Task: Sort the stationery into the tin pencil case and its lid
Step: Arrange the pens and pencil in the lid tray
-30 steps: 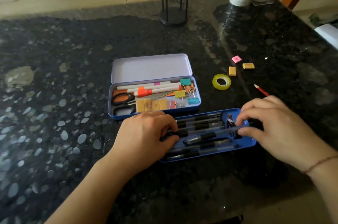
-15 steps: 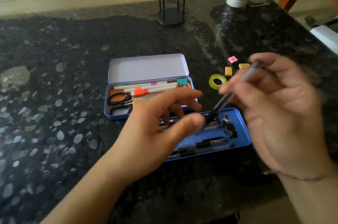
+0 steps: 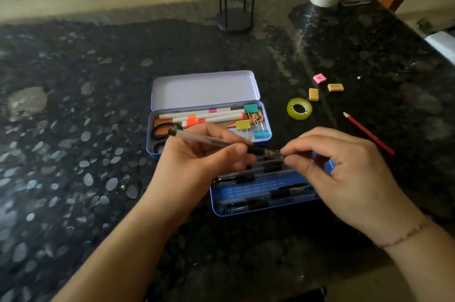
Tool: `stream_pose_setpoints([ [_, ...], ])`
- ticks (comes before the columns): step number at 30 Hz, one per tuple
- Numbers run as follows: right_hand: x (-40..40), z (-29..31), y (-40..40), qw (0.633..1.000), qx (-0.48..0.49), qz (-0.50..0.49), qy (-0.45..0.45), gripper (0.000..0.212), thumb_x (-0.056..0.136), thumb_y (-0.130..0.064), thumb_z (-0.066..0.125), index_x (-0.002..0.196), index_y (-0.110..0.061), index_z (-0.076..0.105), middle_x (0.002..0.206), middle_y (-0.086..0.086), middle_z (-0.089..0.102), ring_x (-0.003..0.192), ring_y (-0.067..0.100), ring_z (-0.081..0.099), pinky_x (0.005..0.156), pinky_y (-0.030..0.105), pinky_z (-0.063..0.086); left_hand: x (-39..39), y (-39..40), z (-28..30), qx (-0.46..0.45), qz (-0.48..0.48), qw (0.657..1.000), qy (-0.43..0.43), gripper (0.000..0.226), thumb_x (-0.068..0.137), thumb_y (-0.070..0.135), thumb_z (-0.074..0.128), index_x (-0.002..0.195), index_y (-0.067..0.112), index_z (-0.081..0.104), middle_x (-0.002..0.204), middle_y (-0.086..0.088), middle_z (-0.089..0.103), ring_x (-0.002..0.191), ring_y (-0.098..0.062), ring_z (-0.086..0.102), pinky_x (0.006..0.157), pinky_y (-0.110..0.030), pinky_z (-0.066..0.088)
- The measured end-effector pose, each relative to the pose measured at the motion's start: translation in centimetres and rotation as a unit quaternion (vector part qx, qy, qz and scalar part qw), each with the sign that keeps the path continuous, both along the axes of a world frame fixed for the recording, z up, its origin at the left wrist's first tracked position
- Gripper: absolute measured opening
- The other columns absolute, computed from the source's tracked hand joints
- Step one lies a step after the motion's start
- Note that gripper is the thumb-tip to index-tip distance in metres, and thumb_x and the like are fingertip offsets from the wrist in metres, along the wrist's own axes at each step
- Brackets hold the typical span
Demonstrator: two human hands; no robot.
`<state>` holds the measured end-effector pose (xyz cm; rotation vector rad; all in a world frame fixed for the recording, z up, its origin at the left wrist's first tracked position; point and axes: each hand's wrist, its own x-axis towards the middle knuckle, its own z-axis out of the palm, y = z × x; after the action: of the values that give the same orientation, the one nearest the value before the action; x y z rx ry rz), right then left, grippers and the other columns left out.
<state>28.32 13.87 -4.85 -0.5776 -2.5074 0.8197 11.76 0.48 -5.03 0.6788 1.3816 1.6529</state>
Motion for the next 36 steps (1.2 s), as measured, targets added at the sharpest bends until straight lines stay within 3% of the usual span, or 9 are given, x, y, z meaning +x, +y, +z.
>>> stream_pose_setpoints([
  [4,-0.1,-0.5,-0.1,1.000,-0.025,-0.008,-0.007,0.028,0.078,-0.028,0.067,0.105,-0.024,0.068,0.095,-0.010,0.060,0.077,0.013,0.060,0.064,0.016,0.048,-0.2,0.0,-0.3,0.012,-0.016,0.999,-0.031,0.009,0.065,0.008,0.074,0.074,0.011,0.070,0.090,-0.014,0.074,0.080,-0.027,0.073,0.068,-0.028,0.058],
  [7,-0.2,-0.4,-0.3,1.000,-0.017,0.001,-0.011,0.032,0.078,-0.023,0.069,0.110,-0.023,0.068,0.099,-0.012,0.063,0.088,0.003,0.062,0.074,0.011,0.048,-0.1,0.0,-0.4,0.020,-0.046,0.999,-0.009,0.010,0.070,0.003,0.072,0.077,0.011,0.071,0.092,-0.016,0.074,0.082,-0.029,0.073,0.071,-0.029,0.058],
  [9,-0.1,-0.3,-0.3,0.999,-0.030,0.008,-0.017,0.028,0.077,-0.018,0.073,0.105,-0.023,0.071,0.097,-0.013,0.066,0.091,-0.001,0.062,0.079,0.009,0.047,-0.1,0.0,-0.4,0.010,-0.067,0.997,0.033,0.011,0.071,0.003,0.073,0.079,0.010,0.071,0.093,-0.014,0.074,0.085,-0.028,0.073,0.074,-0.032,0.058],
  [12,0.5,-0.1,0.6,0.997,-0.072,-0.020,-0.035,0.024,0.070,-0.010,0.080,0.089,-0.025,0.074,0.089,-0.015,0.066,0.082,-0.002,0.062,0.068,0.004,0.042,-0.5,-0.3,-0.4,-0.017,-0.094,0.992,0.082,0.013,0.072,0.007,0.074,0.085,0.006,0.070,0.094,-0.012,0.075,0.089,-0.026,0.072,0.080,-0.034,0.058],
  [15,1.5,-0.3,2.2,0.988,-0.052,-0.074,-0.122,0.028,0.066,-0.012,0.083,0.081,-0.033,0.073,0.086,-0.018,0.063,0.082,-0.005,0.057,0.062,0.006,0.041,-1.3,-0.8,-0.4,-0.061,-0.087,0.987,0.124,0.017,0.071,0.009,0.077,0.086,0.005,0.070,0.087,-0.011,0.074,0.081,-0.022,0.072,0.075,-0.028,0.058],
  [19,1.6,-0.9,2.5,0.974,-0.062,-0.092,-0.196,0.027,0.065,-0.018,0.085,0.081,-0.035,0.073,0.082,-0.017,0.064,0.072,0.001,0.060,0.062,0.012,0.043,-1.4,-0.9,-1.3,-0.121,-0.113,0.906,0.388,0.022,0.072,0.020,0.080,0.091,0.027,0.071,0.083,0.013,0.070,0.077,-0.009,0.067,0.069,-0.019,0.055],
  [22,1.2,-1.3,2.1,0.974,-0.077,-0.070,-0.203,0.027,0.064,-0.016,0.086,0.081,-0.033,0.074,0.081,-0.013,0.063,0.063,0.005,0.059,0.059,0.017,0.044,-0.7,-0.5,-2.1,-0.110,-0.139,0.845,0.505,0.022,0.074,0.026,0.078,0.095,0.029,0.070,0.082,0.020,0.060,0.078,-0.005,0.060,0.068,-0.015,0.050],
  [29,1.2,-1.3,1.9,0.970,-0.086,-0.056,-0.221,0.027,0.073,-0.012,0.079,0.085,-0.034,0.070,0.085,-0.014,0.061,0.070,0.003,0.059,0.065,0.018,0.048,-0.5,-0.5,-3.2,-0.126,-0.165,0.808,0.551,0.013,0.078,0.030,0.073,0.091,0.030,0.071,0.081,0.015,0.058,0.072,-0.003,0.056,0.063,-0.026,0.053],
  [36,1.5,-0.8,2.0,0.970,-0.072,-0.083,-0.217,0.026,0.074,-0.013,0.078,0.082,-0.036,0.069,0.085,-0.017,0.063,0.074,0.000,0.061,0.070,0.022,0.055,-0.8,-0.6,-2.9,-0.126,-0.177,0.806,0.550,0.018,0.077,0.036,0.072,0.094,0.033,0.068,0.074,0.018,0.052,0.069,-0.004,0.055,0.060,-0.025,0.051],
])
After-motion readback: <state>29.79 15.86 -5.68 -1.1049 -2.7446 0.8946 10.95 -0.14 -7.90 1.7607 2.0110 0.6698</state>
